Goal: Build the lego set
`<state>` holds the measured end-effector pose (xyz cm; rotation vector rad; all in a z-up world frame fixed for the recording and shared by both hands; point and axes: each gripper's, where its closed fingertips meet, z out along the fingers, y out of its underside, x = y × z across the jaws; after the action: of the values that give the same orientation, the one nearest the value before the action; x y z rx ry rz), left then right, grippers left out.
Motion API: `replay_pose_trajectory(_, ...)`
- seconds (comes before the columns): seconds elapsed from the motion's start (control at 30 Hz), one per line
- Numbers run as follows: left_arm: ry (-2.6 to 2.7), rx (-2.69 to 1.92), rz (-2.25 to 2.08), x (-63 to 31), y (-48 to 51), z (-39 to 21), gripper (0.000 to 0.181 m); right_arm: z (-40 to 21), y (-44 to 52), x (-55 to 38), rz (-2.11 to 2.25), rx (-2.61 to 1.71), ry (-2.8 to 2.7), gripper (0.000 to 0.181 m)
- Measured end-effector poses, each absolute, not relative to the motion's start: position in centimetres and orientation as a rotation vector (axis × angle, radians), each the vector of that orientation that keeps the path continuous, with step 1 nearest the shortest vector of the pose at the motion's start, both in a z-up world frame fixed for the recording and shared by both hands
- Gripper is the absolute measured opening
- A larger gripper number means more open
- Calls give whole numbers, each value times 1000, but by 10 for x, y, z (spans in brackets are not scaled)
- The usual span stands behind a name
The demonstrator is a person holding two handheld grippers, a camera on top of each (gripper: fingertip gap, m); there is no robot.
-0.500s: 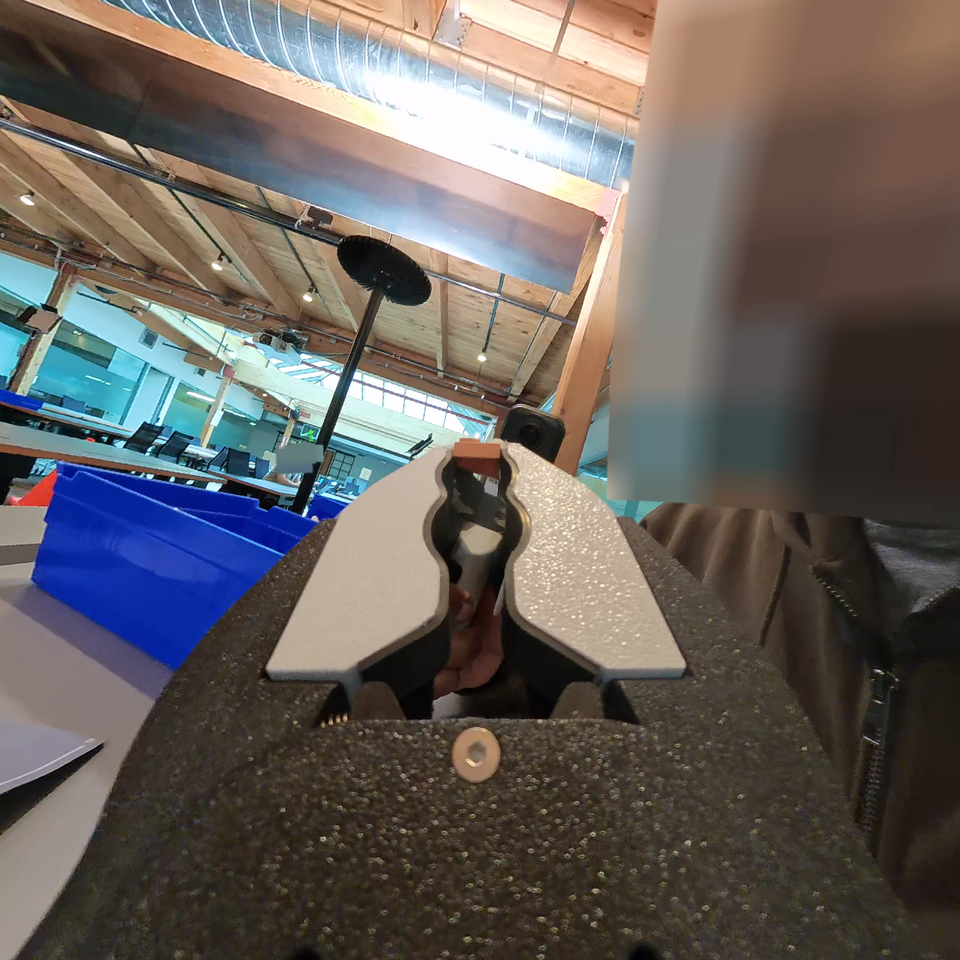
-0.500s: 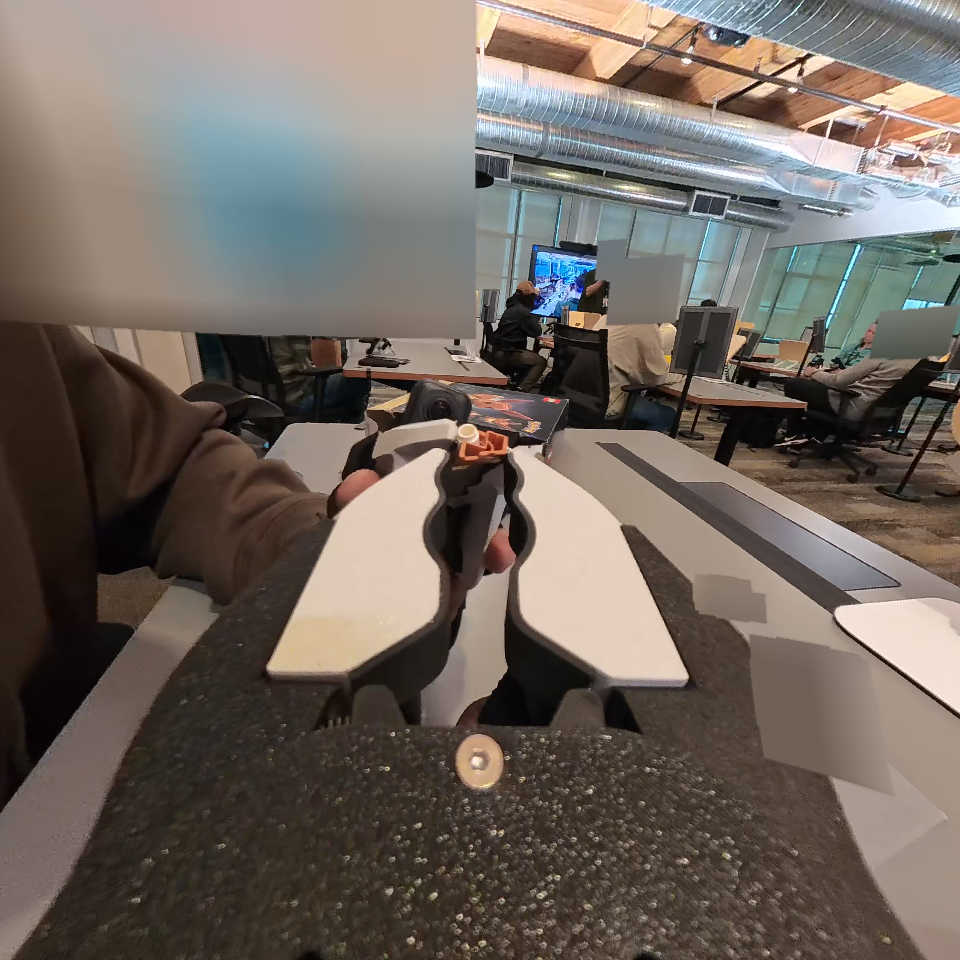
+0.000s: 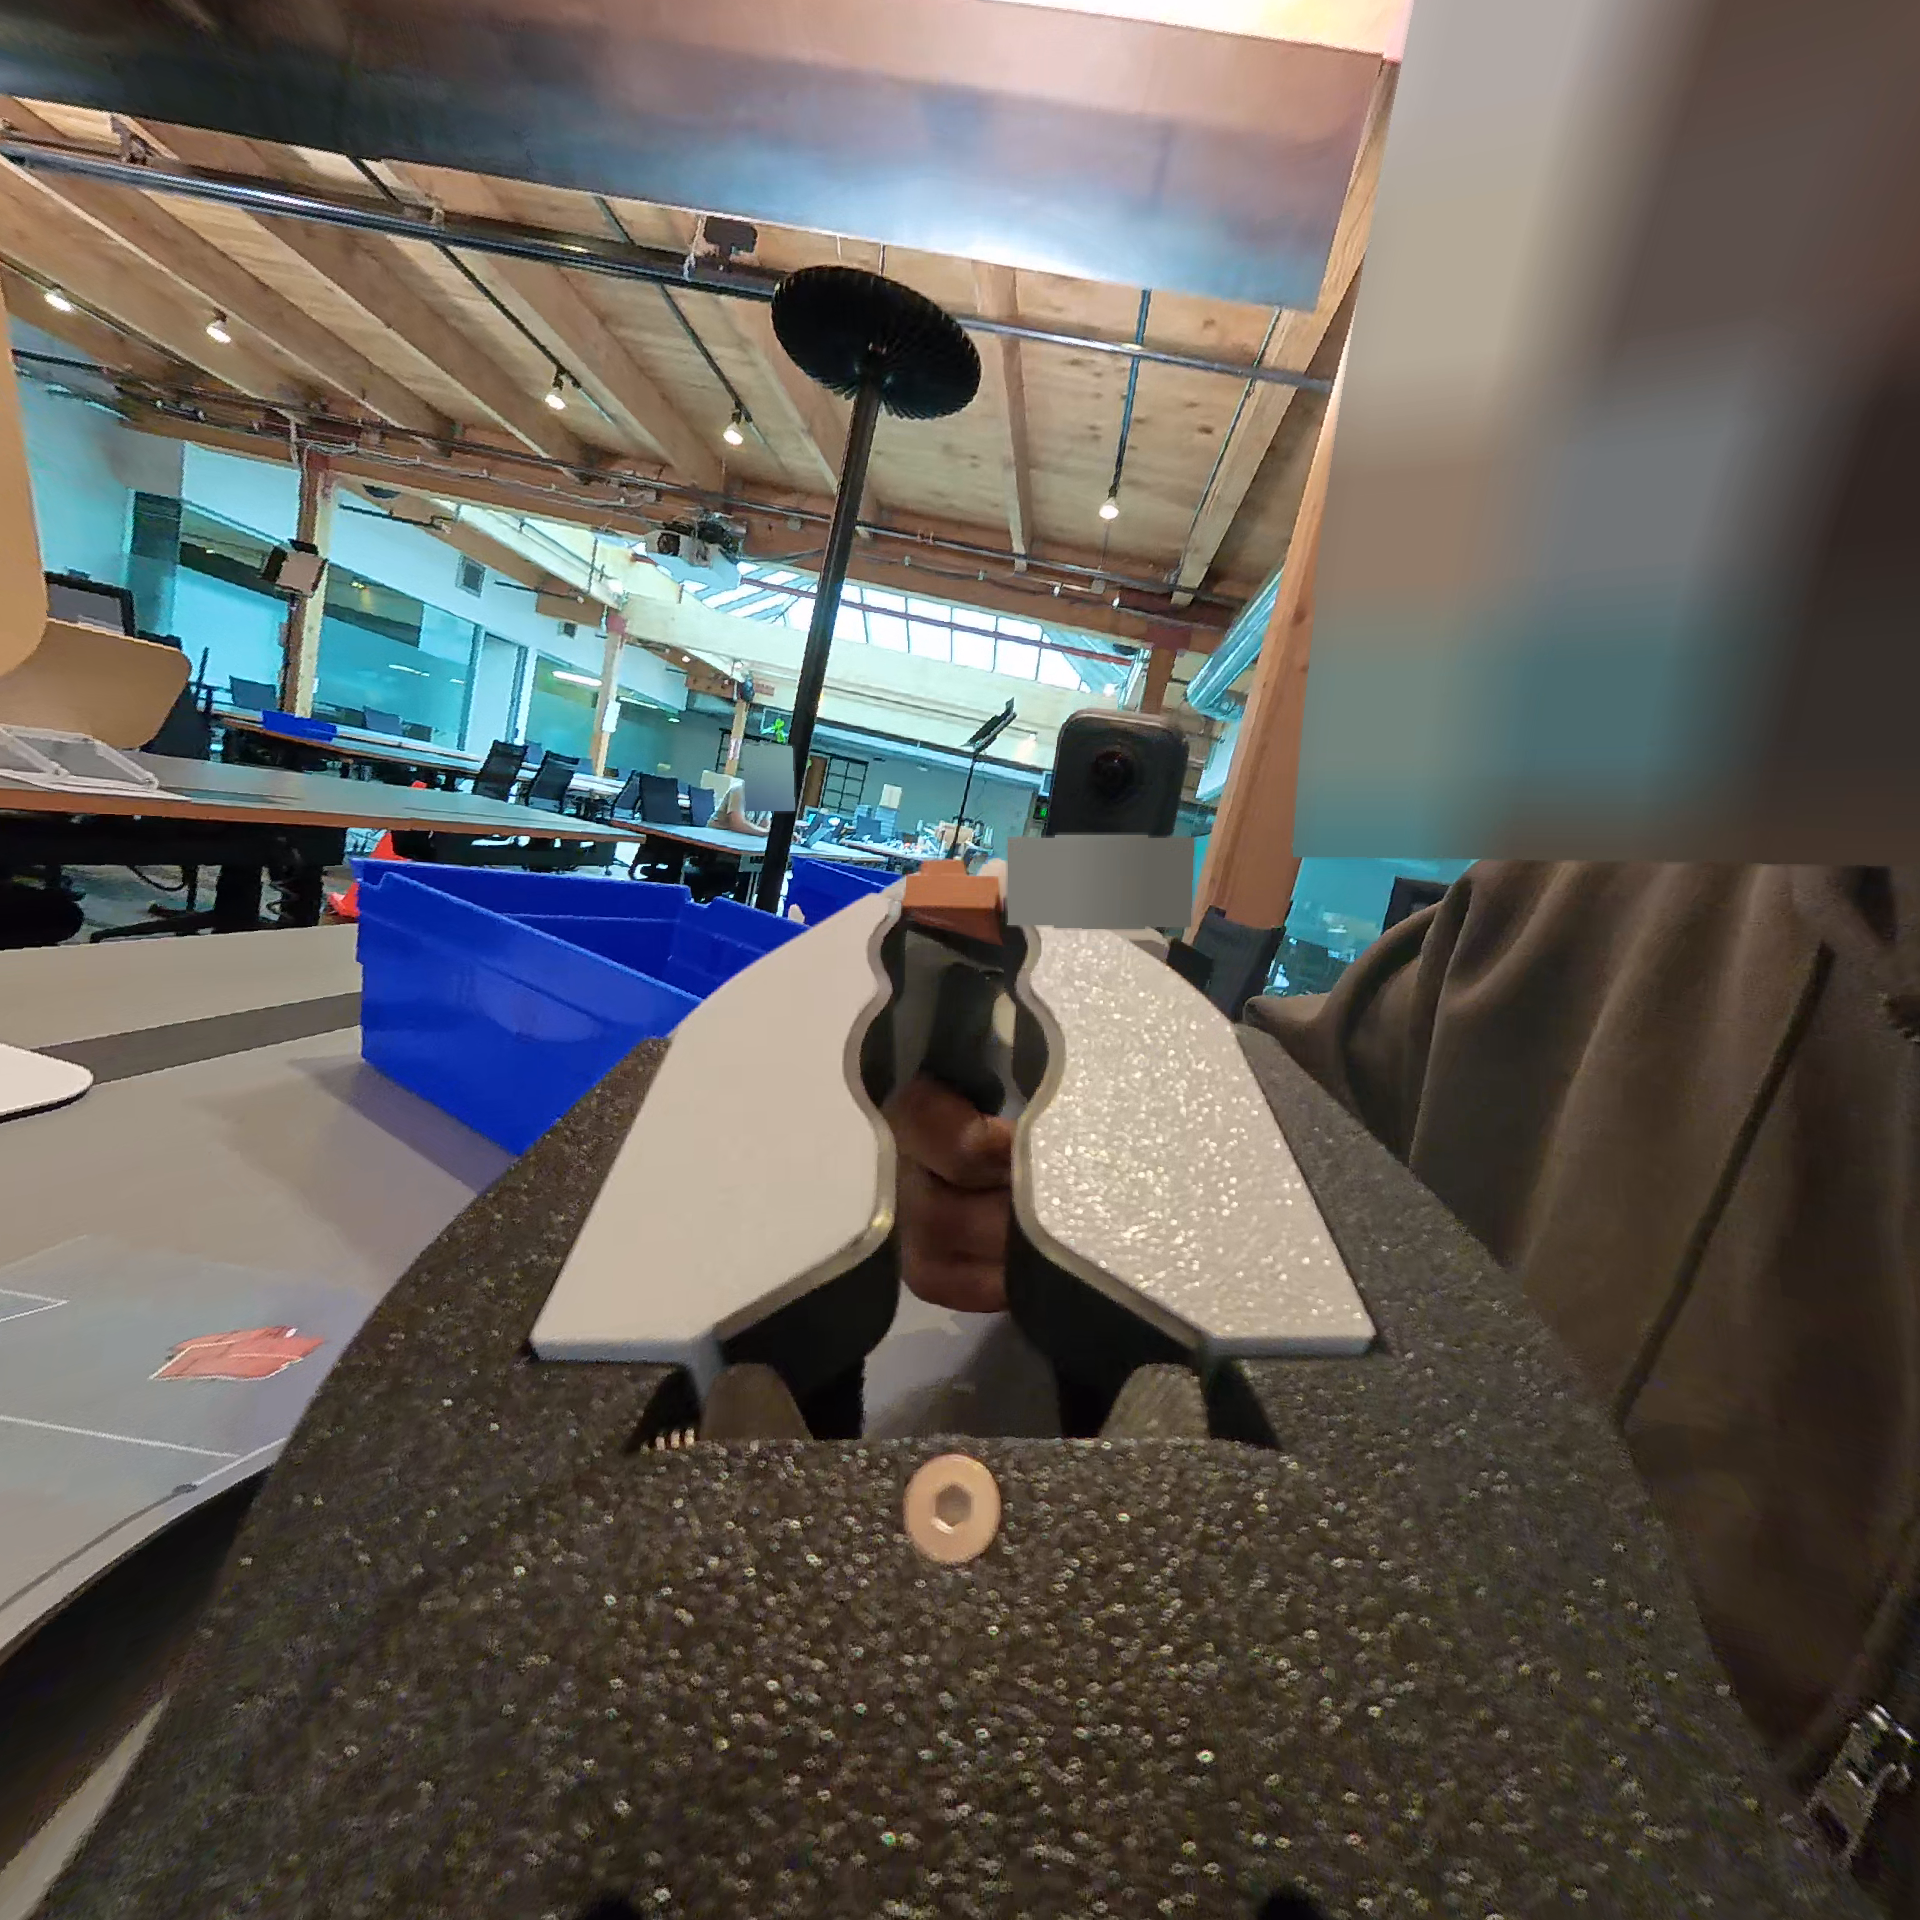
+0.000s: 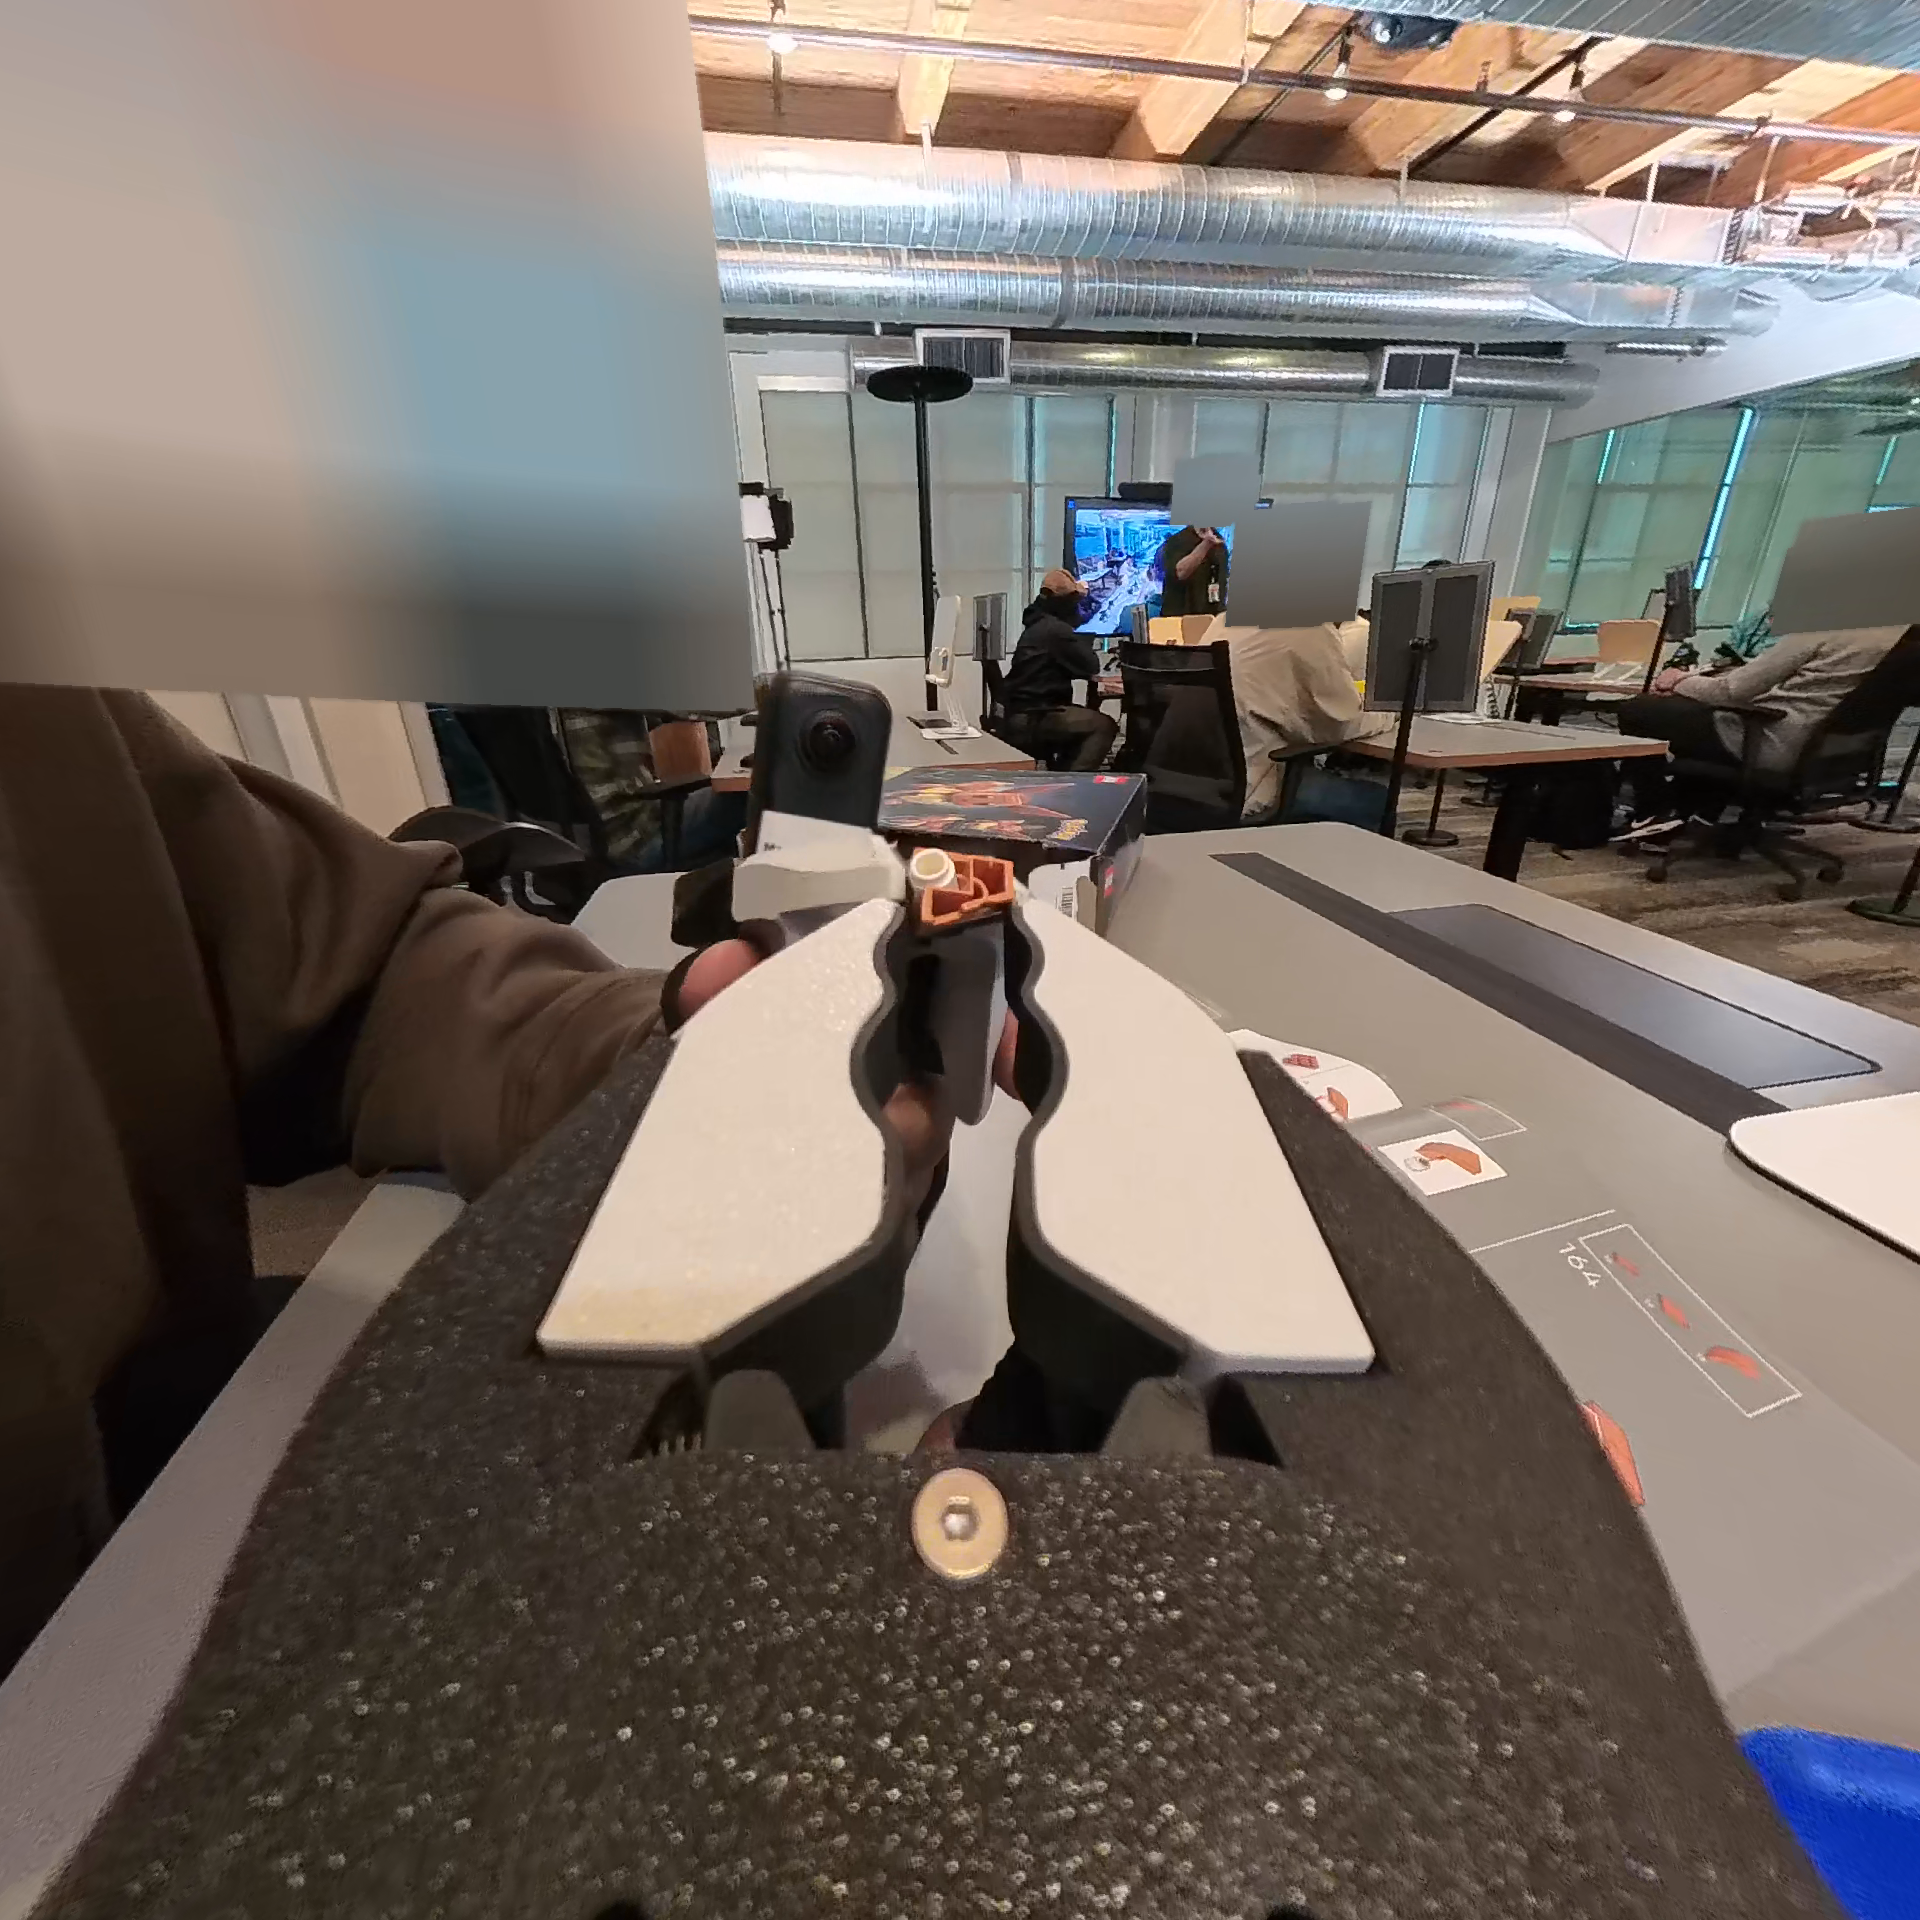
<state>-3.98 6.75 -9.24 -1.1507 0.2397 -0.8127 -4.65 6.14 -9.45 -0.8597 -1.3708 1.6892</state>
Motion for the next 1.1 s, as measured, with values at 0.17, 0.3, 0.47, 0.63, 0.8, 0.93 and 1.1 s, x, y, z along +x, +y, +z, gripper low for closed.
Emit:
replay_pose_trajectory(0.17, 287, -1191, -746, -39, 70, -96, 17, -94, 71, -46, 1733, -898, -1328, 6)
replay_pose_trajectory(0.3, 308, -1207, -718, -40, 70, -96, 17, -96, 77, -47, 1742, -916, -1310, 2)
replay_pose_trajectory(0.47, 274, -1278, -707, -47, 79, -107, 17, -109, 77, -50, 1740, -969, -1329, 2)
replay_pose_trajectory(0.63, 283, -1298, -629, -60, 81, -105, 16, -134, 75, -45, 1733, -1074, -1359, 3)
replay_pose_trajectory(0.8, 183, -1297, -588, -93, 87, -106, 15, -151, 67, -39, 1661, -1094, -1458, 4)
replay_pose_trajectory(0.93, 74, -1239, -546, -123, 88, -108, 10, -150, 71, -37, 1663, -1104, -1440, 4)
replay_pose_trajectory(1.1, 74, -1279, -573, -123, 91, -120, 10, -143, 83, -26, 1700, -1100, -1359, 3)
